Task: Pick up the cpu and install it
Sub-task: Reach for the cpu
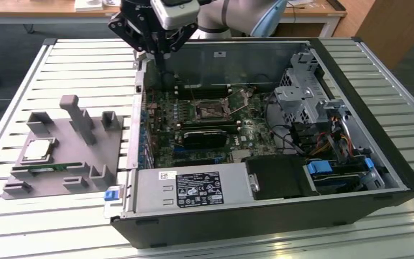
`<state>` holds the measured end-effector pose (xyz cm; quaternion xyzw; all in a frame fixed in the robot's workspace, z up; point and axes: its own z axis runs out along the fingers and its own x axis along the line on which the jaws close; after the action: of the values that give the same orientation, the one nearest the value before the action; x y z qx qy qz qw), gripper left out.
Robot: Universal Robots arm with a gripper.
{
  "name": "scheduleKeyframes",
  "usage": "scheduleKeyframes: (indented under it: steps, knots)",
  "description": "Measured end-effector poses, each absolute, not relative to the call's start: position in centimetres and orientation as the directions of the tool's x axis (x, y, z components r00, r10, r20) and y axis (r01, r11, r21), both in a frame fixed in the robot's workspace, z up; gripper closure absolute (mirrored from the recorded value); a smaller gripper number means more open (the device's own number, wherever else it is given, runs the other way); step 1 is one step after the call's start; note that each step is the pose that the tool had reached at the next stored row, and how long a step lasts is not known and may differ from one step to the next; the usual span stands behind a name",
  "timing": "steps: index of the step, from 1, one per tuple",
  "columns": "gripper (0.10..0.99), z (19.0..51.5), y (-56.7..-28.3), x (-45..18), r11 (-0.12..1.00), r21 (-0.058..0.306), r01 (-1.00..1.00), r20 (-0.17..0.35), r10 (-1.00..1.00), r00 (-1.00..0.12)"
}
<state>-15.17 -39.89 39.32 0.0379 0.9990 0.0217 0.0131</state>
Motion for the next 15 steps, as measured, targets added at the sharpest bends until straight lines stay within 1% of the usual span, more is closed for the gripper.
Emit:
scheduleKeyframes:
  steps: [15]
  knots:
    - [0.980, 39.32, -39.89, -15.83, 0.996, 0.044, 0.075, -0.024, 0.076, -0.997]
